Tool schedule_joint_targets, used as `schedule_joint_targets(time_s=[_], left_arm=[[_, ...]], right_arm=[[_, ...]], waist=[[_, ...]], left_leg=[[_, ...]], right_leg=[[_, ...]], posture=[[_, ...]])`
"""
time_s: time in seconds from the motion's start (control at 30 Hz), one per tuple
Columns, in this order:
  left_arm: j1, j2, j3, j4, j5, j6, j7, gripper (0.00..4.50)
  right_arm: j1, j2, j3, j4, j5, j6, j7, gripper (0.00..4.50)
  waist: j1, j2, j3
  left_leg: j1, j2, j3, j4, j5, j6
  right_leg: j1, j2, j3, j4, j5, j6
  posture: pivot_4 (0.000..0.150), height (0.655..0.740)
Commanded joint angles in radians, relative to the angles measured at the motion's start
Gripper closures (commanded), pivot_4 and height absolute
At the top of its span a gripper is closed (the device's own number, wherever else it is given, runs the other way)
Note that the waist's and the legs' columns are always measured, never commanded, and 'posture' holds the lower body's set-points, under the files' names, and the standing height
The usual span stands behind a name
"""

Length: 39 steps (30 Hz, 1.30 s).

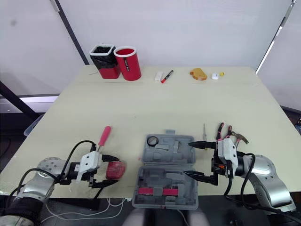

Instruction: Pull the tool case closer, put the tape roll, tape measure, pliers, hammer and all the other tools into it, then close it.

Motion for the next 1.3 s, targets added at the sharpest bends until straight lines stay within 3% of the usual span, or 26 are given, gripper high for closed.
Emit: schedule_joint_targets(time_s=[0.03, 0.3, 0.43, 0.67, 1.03, 1.17, 1.3], left_arm=[[-0.015, -0.011, -0.011, 0.063, 0.012, -0.052, 0.000, 0.17], [-0.027, -0.028, -0.020, 0.151, 0.016, -0.109, -0.008, 0.17], [-0.031, -0.030, -0.016, 0.160, 0.003, -0.118, -0.018, 1.38], [-0.051, -0.022, -0.005, 0.117, -0.038, -0.116, -0.058, 1.48], [-0.198, -0.048, -0.055, -0.343, -0.117, 0.204, -0.031, 1.48], [-0.260, -0.094, -0.109, -0.423, -0.103, 0.275, -0.011, 1.48], [-0.312, -0.165, -0.161, -0.445, -0.059, 0.278, 0.044, 1.48]], right_arm=[[-0.005, -0.004, -0.009, -0.041, 0.012, -0.002, -0.004, 0.00], [-0.005, -0.006, -0.010, -0.043, 0.009, -0.001, -0.008, 0.00], [-0.011, -0.005, -0.005, -0.043, 0.012, 0.002, -0.005, 0.00], [-0.016, -0.009, 0.002, -0.049, 0.027, 0.029, 0.005, 0.00], [-0.063, -0.046, -0.027, -0.172, 0.267, 0.528, -0.253, 0.00], [-0.106, -0.035, -0.012, -0.190, 0.317, 0.687, -0.372, 0.00], [-0.176, 0.070, -0.058, -0.182, 0.446, 0.834, -0.583, 0.00]], waist=[[0.000, 0.000, 0.000], [0.000, 0.001, -0.001], [0.000, 0.001, -0.001], [0.000, 0.001, -0.001], [0.002, 0.000, 0.000], [-0.004, 0.000, 0.000], [-0.003, 0.000, 0.000]], left_leg=[[0.000, 0.000, 0.000, 0.000, 0.000, 0.000], [0.000, 0.000, 0.000, 0.000, 0.000, 0.000], [0.000, 0.000, 0.000, 0.000, 0.000, 0.000], [0.001, 0.000, 0.000, 0.000, 0.000, 0.000], [-0.001, 0.000, -0.006, 0.001, 0.000, 0.000], [-0.001, 0.000, -0.006, 0.001, 0.000, 0.000], [-0.002, 0.000, -0.007, 0.001, 0.000, 0.000]], right_leg=[[0.000, 0.000, 0.000, 0.000, 0.000, 0.000], [0.000, 0.000, 0.000, 0.001, 0.000, 0.000], [0.000, 0.000, 0.000, 0.001, 0.000, 0.000], [0.000, 0.000, 0.000, 0.001, 0.000, 0.000], [0.000, 0.000, 0.000, 0.001, 0.000, 0.000], [0.000, 0.001, 0.000, 0.001, 0.000, 0.000], [0.000, 0.002, 0.000, 0.001, 0.000, 0.000]], posture=[[0.150, 0.7400], [0.150, 0.7400], [0.150, 0.7400], [0.150, 0.7400], [0.150, 0.7400], [0.150, 0.7400], [0.150, 0.7400]])
